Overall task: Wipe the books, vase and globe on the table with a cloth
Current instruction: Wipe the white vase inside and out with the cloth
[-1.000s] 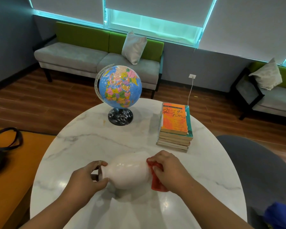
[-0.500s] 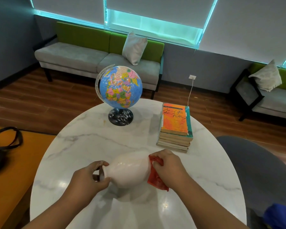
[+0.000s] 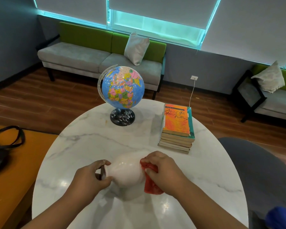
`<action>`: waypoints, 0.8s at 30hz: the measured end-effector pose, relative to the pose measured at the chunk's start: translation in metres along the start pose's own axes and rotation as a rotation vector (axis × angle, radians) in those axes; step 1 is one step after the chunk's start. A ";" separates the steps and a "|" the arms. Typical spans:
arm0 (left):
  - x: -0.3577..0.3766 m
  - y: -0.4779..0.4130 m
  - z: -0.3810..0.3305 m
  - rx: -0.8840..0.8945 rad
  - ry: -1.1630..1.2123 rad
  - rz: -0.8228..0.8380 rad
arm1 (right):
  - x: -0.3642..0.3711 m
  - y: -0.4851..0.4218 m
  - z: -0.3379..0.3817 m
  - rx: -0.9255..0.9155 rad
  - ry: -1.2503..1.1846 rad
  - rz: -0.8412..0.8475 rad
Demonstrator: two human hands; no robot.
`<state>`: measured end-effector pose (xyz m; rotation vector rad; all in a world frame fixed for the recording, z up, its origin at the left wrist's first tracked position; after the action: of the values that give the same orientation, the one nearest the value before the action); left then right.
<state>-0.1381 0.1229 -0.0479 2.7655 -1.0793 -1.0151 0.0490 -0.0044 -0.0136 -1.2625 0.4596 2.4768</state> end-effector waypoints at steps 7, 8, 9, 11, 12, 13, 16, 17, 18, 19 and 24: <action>0.002 0.003 -0.006 0.030 -0.015 -0.001 | -0.012 -0.006 -0.007 0.078 0.060 -0.109; 0.002 0.002 -0.005 0.025 -0.014 -0.001 | -0.008 -0.005 -0.002 0.036 0.046 -0.083; 0.002 0.002 -0.004 0.020 -0.015 0.000 | -0.004 -0.003 0.003 -0.003 0.013 -0.043; 0.003 0.002 -0.002 0.014 -0.014 0.003 | -0.003 0.001 0.004 -0.001 -0.083 0.051; 0.003 0.003 -0.001 0.013 -0.011 0.004 | -0.005 0.001 0.002 0.022 -0.110 0.063; 0.003 0.003 -0.001 0.013 -0.009 0.003 | -0.009 -0.001 -0.002 0.048 -0.114 0.043; 0.004 0.003 -0.004 0.017 0.003 -0.003 | -0.014 -0.006 -0.008 0.096 -0.002 -0.081; 0.004 0.002 -0.005 0.015 0.010 -0.005 | -0.013 -0.006 -0.005 0.071 0.028 -0.101; 0.004 0.002 -0.005 0.010 0.017 -0.006 | -0.009 -0.004 -0.001 0.031 0.034 -0.095; 0.003 0.001 -0.004 0.005 0.022 -0.008 | -0.004 -0.001 0.004 -0.014 0.018 -0.069; 0.004 0.002 -0.004 0.012 0.005 -0.007 | -0.007 0.004 -0.001 -0.005 -0.117 0.012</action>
<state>-0.1349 0.1180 -0.0468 2.7819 -1.0799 -1.0045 0.0522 -0.0093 -0.0075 -1.1123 0.4331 2.5458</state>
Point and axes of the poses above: each hand's wrist, its own y-axis away from the middle knuckle, its own x-axis out of the palm, z = x × y, the point moved 6 cm from there along -y, towards the middle knuckle
